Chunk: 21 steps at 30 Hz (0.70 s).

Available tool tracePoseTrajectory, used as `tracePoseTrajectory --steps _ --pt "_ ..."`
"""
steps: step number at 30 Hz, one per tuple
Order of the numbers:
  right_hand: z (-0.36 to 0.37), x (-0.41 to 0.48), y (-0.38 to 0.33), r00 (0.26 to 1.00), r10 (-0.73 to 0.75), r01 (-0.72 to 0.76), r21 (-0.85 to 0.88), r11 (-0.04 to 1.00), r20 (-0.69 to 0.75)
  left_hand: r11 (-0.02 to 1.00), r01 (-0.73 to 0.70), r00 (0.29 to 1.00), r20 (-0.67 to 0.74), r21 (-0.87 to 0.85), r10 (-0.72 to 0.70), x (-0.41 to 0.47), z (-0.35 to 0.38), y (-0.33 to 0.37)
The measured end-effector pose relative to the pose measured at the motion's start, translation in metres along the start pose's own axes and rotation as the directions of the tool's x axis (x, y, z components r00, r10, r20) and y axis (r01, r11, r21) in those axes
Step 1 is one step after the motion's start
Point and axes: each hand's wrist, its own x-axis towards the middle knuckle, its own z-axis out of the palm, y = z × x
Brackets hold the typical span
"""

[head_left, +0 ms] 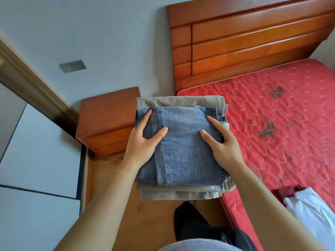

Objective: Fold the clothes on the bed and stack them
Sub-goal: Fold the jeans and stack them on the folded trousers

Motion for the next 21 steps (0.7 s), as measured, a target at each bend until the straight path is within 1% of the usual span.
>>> tracePoseTrajectory --steps 4,9,13,15,21 --pt "0.006 0.092 -0.002 1.0 0.03 -0.03 -0.018 0.999 0.008 1.0 0.011 1.0 -0.002 0.021 -0.011 0.088 0.011 0.009" --pt "0.014 0.186 -0.007 0.999 0.037 -0.037 -0.005 0.999 0.027 1.0 -0.017 1.0 -0.009 -0.014 0.017 0.179 0.021 0.02" --pt "0.014 0.261 -0.006 0.999 0.035 -0.035 -0.036 0.999 0.002 1.0 0.0 1.0 -0.002 -0.028 0.0 0.255 0.038 0.017" --pt "0.013 0.298 -0.003 0.999 0.047 -0.048 -0.054 0.997 -0.02 0.999 0.01 0.999 0.036 -0.041 -0.009 0.298 0.049 0.015" --pt "0.003 0.399 0.005 0.987 0.075 -0.091 -0.11 0.99 -0.142 0.995 -0.039 0.984 0.168 -0.092 0.054 0.421 0.09 0.019"
